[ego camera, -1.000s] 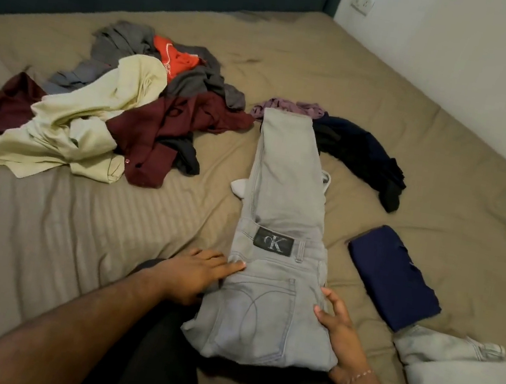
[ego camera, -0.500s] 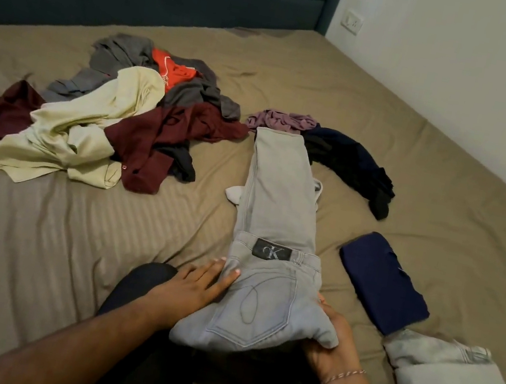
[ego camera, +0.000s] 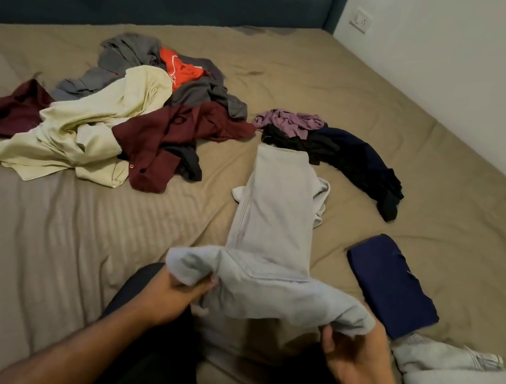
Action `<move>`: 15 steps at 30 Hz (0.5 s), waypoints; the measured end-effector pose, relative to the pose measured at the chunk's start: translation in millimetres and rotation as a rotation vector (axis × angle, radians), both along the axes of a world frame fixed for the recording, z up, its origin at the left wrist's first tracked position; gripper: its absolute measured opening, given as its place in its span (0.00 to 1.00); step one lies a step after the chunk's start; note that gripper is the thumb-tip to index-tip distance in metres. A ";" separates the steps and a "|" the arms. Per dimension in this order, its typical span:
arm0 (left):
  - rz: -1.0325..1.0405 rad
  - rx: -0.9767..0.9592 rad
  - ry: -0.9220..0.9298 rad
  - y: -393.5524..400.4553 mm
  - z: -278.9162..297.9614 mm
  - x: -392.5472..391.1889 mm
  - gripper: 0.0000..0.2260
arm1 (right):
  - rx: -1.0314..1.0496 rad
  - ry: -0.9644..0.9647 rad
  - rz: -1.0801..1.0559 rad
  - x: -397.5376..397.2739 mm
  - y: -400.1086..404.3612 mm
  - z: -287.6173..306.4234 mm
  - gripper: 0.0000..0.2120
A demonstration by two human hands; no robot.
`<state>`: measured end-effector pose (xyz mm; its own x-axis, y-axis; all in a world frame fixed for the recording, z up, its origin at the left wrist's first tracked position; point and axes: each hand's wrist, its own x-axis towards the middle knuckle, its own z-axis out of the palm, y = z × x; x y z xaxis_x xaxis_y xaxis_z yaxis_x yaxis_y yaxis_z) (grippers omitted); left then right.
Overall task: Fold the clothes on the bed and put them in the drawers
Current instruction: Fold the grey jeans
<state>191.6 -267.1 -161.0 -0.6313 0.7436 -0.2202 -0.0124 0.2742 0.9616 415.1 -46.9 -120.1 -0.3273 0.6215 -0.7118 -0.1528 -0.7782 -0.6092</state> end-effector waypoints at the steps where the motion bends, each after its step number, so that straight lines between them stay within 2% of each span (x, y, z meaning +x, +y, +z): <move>1: -0.001 0.095 0.015 10.3 8.1 -4.4 0.15 | -0.011 0.033 -0.014 1.2 2.9 0.7 0.13; 4: 0.056 0.229 0.118 57.3 22.7 -28.4 0.15 | 0.015 0.062 -0.068 -17.6 16.6 10.4 0.15; 6: 0.147 0.208 0.170 96.9 24.4 -48.3 0.11 | 0.075 0.056 -0.063 -43.5 32.0 13.7 0.16; 7: 0.197 0.180 0.189 116.7 22.7 -59.2 0.13 | 0.117 0.034 -0.041 -57.3 39.4 16.1 0.15; 9: 0.290 0.047 0.211 147.8 14.4 -76.6 0.28 | 0.245 -0.069 0.012 -82.1 55.5 11.8 0.15; 11: 0.342 -0.178 0.328 159.7 -3.0 -83.1 0.40 | 0.450 -0.246 0.080 -98.4 64.4 -4.6 0.23; 13: 0.221 -0.316 0.599 154.1 -30.1 -75.8 0.43 | 0.760 -0.481 0.273 -101.4 59.8 -25.4 0.30; 15: -0.175 -0.374 0.858 138.4 -63.3 -58.7 0.44 | 1.128 -0.630 0.579 -93.1 47.7 -57.9 0.34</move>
